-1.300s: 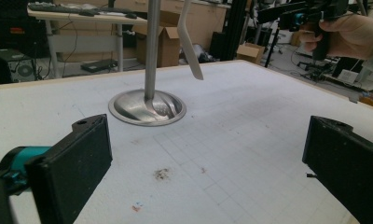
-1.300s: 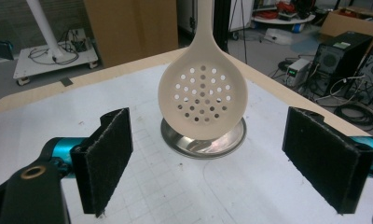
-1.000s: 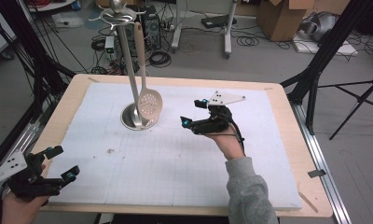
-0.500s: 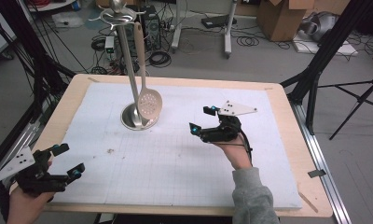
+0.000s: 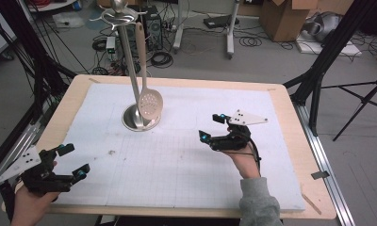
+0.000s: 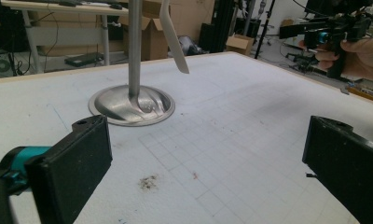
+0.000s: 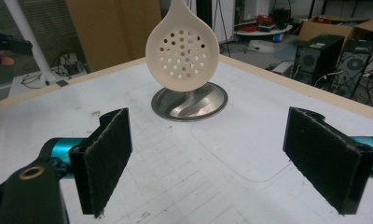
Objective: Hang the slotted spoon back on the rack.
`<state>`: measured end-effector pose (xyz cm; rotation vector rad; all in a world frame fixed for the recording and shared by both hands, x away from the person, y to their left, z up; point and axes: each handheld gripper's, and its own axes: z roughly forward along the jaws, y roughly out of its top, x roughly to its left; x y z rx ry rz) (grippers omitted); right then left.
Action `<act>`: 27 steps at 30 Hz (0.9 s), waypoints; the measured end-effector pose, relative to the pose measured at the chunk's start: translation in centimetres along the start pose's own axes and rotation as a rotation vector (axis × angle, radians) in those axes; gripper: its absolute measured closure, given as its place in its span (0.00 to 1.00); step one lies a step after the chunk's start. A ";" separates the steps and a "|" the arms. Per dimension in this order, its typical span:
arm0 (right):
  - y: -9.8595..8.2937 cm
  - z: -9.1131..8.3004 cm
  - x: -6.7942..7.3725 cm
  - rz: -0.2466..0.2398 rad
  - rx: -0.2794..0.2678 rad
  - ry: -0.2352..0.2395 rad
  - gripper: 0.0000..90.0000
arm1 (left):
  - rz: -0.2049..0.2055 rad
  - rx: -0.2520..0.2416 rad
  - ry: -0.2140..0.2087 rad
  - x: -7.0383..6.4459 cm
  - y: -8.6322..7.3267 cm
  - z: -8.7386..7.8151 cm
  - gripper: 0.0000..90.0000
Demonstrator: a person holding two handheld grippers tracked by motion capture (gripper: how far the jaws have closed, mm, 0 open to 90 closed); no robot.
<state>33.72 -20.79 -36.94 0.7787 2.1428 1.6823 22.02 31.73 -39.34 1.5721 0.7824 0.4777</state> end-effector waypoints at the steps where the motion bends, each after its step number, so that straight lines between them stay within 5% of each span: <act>1: -0.1 -0.2 0.0 -0.001 -0.005 -0.002 0.16 | 0.000 0.001 0.000 0.0 0.0 0.0 0.02; 18: -2.3 -3.2 -0.5 0.015 -0.032 -0.001 0.16 | 0.000 0.010 0.006 0.0 -0.2 0.1 0.02; 21: -2.8 -3.8 -0.5 0.052 -0.063 0.018 0.16 | -0.001 0.009 0.007 0.1 -0.2 0.1 0.02; 27: -3.7 -5.2 -0.5 0.061 -0.085 -0.010 0.16 | -0.001 0.008 0.008 0.1 -0.2 0.0 0.02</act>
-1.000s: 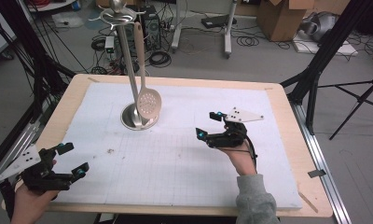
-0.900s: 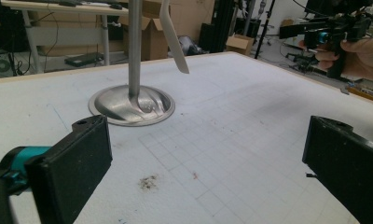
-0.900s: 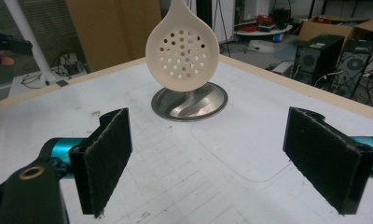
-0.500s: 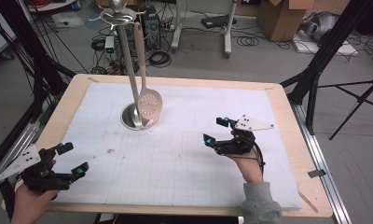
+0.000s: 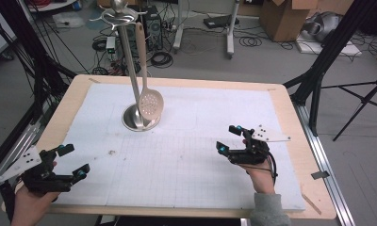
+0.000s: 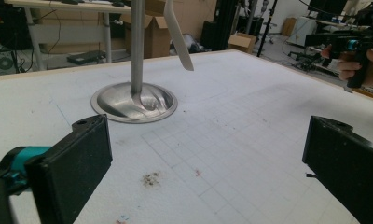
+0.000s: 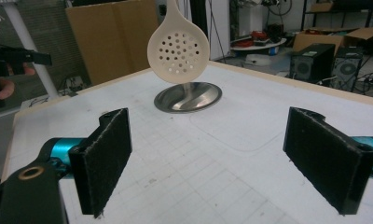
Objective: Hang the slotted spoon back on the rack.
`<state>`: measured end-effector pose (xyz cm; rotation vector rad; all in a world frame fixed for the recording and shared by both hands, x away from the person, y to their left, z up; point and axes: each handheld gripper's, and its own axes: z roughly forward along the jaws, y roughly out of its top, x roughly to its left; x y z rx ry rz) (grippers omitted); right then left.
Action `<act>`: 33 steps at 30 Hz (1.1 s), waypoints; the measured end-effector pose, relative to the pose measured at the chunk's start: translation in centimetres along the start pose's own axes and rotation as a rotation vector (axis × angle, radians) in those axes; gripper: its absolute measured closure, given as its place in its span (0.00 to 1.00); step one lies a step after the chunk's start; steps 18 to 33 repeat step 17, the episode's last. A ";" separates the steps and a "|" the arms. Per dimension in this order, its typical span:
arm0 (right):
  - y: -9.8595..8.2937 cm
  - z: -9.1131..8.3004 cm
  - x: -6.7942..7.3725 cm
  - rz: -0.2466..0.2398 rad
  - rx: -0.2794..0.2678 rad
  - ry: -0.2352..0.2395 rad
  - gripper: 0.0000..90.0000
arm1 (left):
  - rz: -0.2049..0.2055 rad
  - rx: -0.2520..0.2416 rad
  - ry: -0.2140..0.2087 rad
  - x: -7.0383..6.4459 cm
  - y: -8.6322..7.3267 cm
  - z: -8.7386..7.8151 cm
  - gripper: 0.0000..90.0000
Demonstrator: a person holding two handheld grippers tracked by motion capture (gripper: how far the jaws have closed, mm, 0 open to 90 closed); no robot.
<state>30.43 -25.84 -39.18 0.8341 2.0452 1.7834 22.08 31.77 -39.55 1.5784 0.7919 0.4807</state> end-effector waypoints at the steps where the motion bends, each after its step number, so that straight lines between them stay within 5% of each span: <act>1: -0.1 -0.2 0.0 -0.004 0.003 -0.006 0.16 | 0.000 0.002 0.001 0.0 0.0 0.0 0.02; 15: -1.8 -2.8 -0.6 -0.004 0.008 -0.059 0.16 | -0.004 0.000 0.010 0.1 -0.1 0.1 0.02; 33: -1.8 -3.0 -0.6 0.000 0.006 -0.063 0.16 | -0.006 0.003 0.017 0.2 -0.1 0.2 0.02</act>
